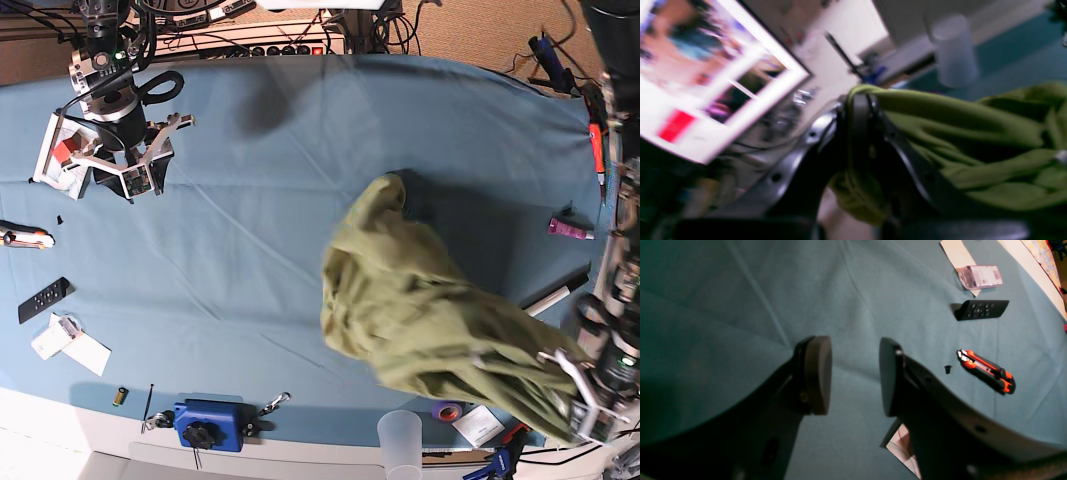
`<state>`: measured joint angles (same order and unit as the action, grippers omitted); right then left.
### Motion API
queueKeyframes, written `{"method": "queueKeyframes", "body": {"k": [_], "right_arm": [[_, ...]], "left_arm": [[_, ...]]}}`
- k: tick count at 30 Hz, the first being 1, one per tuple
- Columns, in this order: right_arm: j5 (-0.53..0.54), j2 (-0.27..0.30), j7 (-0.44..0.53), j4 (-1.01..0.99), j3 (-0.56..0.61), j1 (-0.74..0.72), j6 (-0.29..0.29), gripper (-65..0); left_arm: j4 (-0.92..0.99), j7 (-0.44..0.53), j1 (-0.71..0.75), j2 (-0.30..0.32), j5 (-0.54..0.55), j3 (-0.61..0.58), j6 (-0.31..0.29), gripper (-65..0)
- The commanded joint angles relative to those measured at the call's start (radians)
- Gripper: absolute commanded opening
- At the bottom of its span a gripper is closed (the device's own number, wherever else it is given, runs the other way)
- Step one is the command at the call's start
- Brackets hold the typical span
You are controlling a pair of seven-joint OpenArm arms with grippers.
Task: Layout the t-shirt on the table in an organized manner, then fold the t-shirt properly
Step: 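Grasp the shirt with the left gripper and lift, dragging it aside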
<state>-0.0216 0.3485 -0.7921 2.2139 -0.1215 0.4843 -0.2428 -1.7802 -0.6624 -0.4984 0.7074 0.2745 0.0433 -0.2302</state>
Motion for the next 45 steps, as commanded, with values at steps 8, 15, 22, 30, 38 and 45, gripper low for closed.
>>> {"method": "queueKeyframes", "body": {"k": [8, 15, 22, 30, 38, 45], "right_arm": [[0.006, -0.074, 0.027, 0.016, -0.005, -0.005, 0.008, -40.9], [0.002, -0.107, 0.029, 0.016, -0.005, -0.005, 0.008, -40.9], [0.002, -0.108, 0.030, 0.016, -0.005, -0.005, 0.008, -40.9], [-0.004, -0.108, 0.034, 0.016, -0.005, -0.011, 0.008, -40.9], [-0.052, -0.108, 0.034, 0.016, -0.005, -0.066, 0.046, -40.9], [-0.109, -0.107, 0.034, 0.016, -0.005, -0.089, 0.096, -40.9]], "left_arm": [[-0.014, 0.027, -0.153, 0.177, 0.101, 0.010, 0.005, -65.0], [-0.014, 0.009, -0.197, 0.240, 0.205, 0.010, 0.000, -65.0], [-0.023, -0.034, -0.150, 0.198, 0.375, 0.010, -0.145, -65.0], [-0.087, -0.049, 0.032, 0.040, 0.365, 0.010, -0.166, -65.0], [-0.128, -0.056, 0.191, -0.105, 0.357, 0.010, -0.157, -65.0], [-0.192, -0.067, 0.342, -0.223, 0.354, 0.010, -0.160, -65.0]]}}
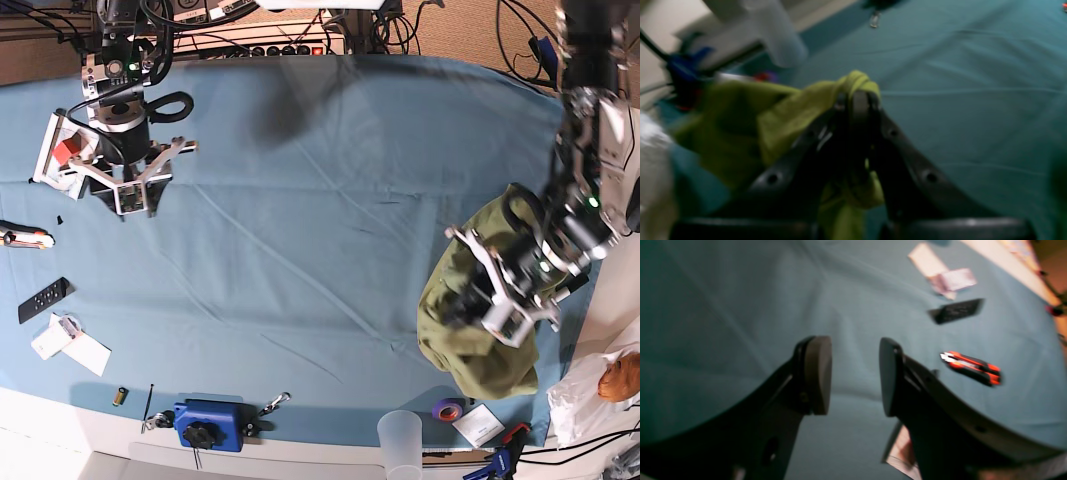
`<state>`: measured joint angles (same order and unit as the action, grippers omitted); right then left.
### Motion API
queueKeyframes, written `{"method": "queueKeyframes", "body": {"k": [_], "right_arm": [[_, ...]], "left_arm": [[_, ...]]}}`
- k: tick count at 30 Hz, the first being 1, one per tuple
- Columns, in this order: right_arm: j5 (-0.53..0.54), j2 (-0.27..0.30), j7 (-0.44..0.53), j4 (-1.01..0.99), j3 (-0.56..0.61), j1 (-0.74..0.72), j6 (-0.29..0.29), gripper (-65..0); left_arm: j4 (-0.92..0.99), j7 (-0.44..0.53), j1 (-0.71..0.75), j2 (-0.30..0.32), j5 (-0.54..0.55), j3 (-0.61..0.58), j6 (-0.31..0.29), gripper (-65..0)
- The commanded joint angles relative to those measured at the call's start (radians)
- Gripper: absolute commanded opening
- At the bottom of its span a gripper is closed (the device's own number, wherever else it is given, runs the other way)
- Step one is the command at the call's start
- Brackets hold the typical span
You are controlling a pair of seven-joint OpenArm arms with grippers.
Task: Layout the t-shirt on the table in an organized manner, then fold the t-shirt properly
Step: 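Grasp the shirt with the left gripper and lift, dragging it aside, then pull the shirt back across the table with the left gripper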
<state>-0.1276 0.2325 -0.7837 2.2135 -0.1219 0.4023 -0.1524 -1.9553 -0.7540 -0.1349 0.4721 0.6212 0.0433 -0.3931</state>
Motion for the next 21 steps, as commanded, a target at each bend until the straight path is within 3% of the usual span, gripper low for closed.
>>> {"method": "queueKeyframes", "body": {"k": [1, 11, 17, 21], "right_arm": [[-0.008, 0.009, 0.026, 0.016, -0.008, -0.009, 0.013, -40.9], [0.003, 0.010, 0.021, 0.016, -0.103, -0.063, 0.012, -40.9], [0.111, 0.014, 0.012, 0.016, -0.237, -0.084, 0.002, -41.0], [0.212, 0.015, -0.003, 0.016, -0.314, -0.087, -0.046, -41.0]], "left_arm": [[-0.030, 0.024, 0.003, -0.005, 0.007, 0.010, 0.003, -65.0], [-0.194, 0.020, 0.252, -0.163, -0.037, 0.010, 0.003, -65.0], [-0.215, 0.021, 0.354, -0.254, -0.034, 0.007, 0.003, -65.0], [-0.214, 0.020, 0.394, -0.291, -0.035, -0.042, 0.003, -65.0]]}}
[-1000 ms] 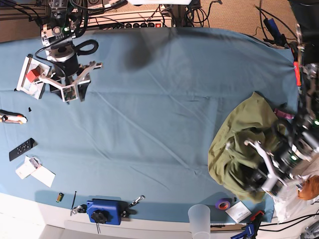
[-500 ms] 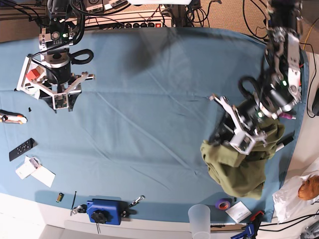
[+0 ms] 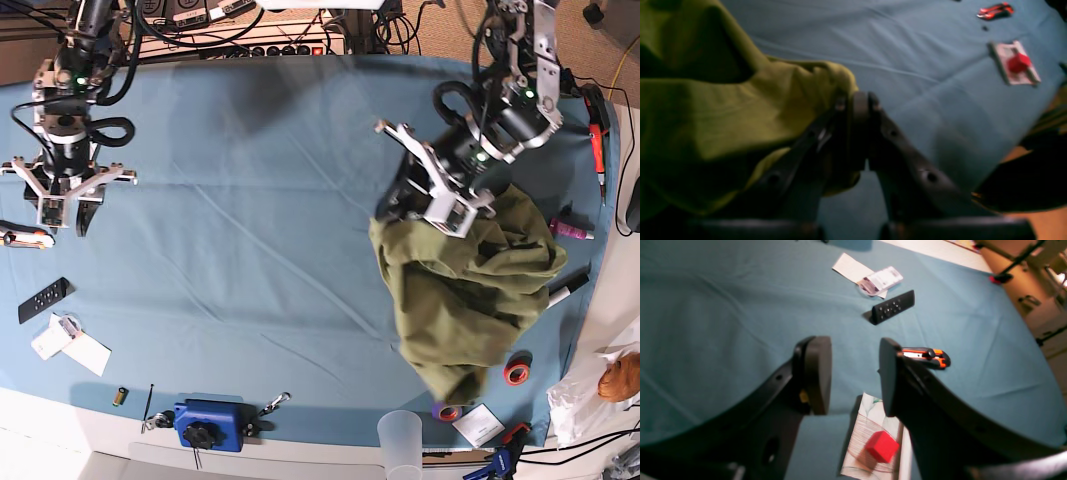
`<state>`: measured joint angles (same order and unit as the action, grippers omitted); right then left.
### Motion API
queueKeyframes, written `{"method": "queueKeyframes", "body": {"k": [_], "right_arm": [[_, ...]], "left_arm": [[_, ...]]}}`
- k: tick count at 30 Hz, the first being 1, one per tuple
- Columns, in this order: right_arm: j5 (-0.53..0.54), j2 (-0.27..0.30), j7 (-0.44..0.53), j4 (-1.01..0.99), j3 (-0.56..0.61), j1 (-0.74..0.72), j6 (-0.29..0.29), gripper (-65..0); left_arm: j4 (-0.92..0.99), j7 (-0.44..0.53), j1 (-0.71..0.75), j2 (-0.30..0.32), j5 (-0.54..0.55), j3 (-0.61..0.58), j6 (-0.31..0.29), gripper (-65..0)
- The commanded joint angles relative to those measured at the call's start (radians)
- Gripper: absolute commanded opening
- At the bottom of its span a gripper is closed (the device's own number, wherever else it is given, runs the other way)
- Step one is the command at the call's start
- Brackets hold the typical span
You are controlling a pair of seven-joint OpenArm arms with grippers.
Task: Layout the t-shirt on the table in an organized manner, then fold the t-shirt properly
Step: 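Pull the shirt back across the table with the left gripper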
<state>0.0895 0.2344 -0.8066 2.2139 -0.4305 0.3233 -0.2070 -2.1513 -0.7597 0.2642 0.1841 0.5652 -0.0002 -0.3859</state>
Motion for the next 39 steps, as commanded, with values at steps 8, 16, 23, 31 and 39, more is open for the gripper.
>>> {"method": "queueKeyframes", "body": {"k": [8, 16, 23, 31, 39], "right_arm": [[0.024, 0.040, 0.016, 0.016, -0.043, -0.008, 0.009, -41.0], [0.001, 0.094, 0.012, 0.016, -0.162, -0.008, 0.011, -41.0], [0.008, 0.115, -0.006, 0.016, -0.320, -0.007, 0.010, -41.0], [0.070, 0.114, -0.006, -0.038, -0.350, -0.008, 0.001, -41.0], [0.076, 0.114, -0.009, -0.075, -0.350, -0.008, -0.027, -41.0]], "left_arm": [[-0.005, 0.117, 0.038, -0.082, -0.174, -0.293, 0.033, -65.0], [0.099, 0.204, -0.003, -0.206, -0.469, -0.538, 0.171, -65.0], [0.351, 0.275, -0.128, -0.319, -0.484, -0.581, 0.185, -65.0], [0.533, 0.297, -0.244, -0.341, -0.514, -0.632, 0.180, -65.0], [0.532, 0.296, -0.296, -0.341, -0.614, -0.630, 0.180, -58.3]]}}
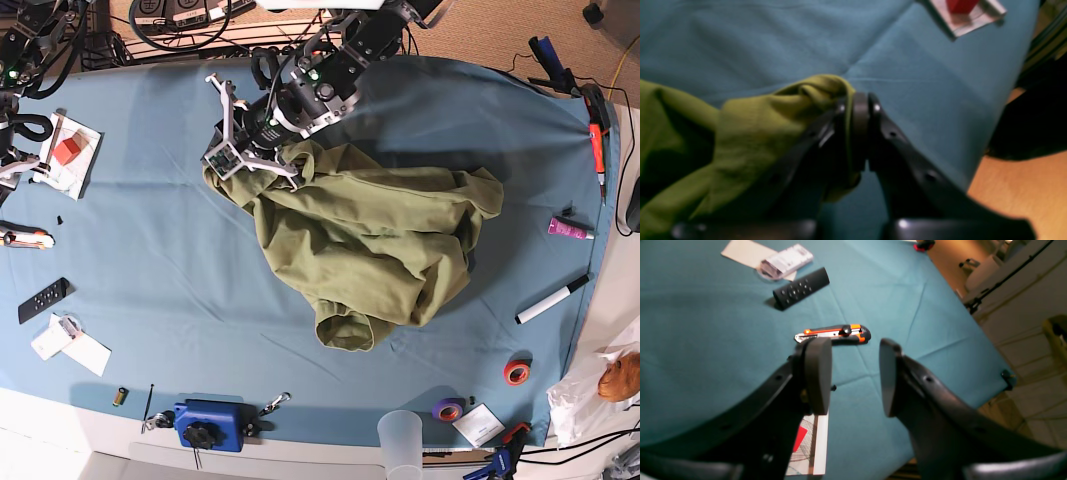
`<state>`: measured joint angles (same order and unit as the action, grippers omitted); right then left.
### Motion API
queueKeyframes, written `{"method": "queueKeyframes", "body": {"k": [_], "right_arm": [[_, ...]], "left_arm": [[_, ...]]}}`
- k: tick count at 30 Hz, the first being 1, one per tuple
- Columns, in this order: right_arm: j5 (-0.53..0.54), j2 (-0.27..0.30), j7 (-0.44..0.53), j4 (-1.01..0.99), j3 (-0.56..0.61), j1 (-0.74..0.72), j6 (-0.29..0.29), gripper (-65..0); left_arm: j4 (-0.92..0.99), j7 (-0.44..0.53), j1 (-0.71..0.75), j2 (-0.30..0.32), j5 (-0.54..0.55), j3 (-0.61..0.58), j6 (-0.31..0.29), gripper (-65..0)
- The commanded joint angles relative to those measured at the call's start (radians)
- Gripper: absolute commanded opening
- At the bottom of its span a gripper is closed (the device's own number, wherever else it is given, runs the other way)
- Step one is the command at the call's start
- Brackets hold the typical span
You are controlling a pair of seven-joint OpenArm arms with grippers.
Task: Layout the t-shirt on the table in an organized manner, then fold the t-shirt properly
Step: 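Pull the shirt back across the table with the left gripper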
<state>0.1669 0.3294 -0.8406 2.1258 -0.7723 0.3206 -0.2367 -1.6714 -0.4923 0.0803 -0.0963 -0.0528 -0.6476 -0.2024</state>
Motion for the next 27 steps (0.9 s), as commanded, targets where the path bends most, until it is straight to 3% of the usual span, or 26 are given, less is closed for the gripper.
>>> {"method": "queueKeyframes", "body": {"k": [1, 4, 7, 13, 19, 22, 27], "right_arm": [[-0.002, 0.019, 0.026, 0.013, -0.008, -0.005, -0.001, -41.0], [-0.001, 0.019, 0.026, 0.013, -0.008, -0.005, -0.007, -41.0], [0.002, 0.019, 0.025, 0.013, -0.008, -0.005, -0.013, -41.0], [0.078, 0.019, 0.024, 0.013, -0.008, -0.005, -0.077, -41.0], [0.109, 0.019, 0.021, 0.013, -0.008, -0.005, -0.108, -41.0], [0.110, 0.019, 0.021, 0.013, -0.008, -0.005, -0.108, -41.0], [0.110, 0.019, 0.022, 0.013, -0.008, -0.005, -0.108, -41.0]], "left_arm": [[0.052, 0.029, -0.120, -0.061, -0.004, 0.018, -0.002, -51.4], [0.052, 0.026, -0.143, -0.061, -0.024, 0.018, 0.087, -36.3], [0.052, -0.043, -0.174, -0.061, -0.053, 0.018, 0.212, -35.4], [0.051, -0.163, -0.259, -0.061, -0.215, 0.021, 0.343, -35.4], [0.049, -0.181, -0.284, -0.061, -0.222, 0.162, 0.336, -35.4], [0.037, -0.181, -0.290, -0.050, -0.127, 0.265, 0.288, -35.4], [0.003, -0.182, -0.296, 0.025, -0.008, 0.379, 0.228, -35.6]]}}
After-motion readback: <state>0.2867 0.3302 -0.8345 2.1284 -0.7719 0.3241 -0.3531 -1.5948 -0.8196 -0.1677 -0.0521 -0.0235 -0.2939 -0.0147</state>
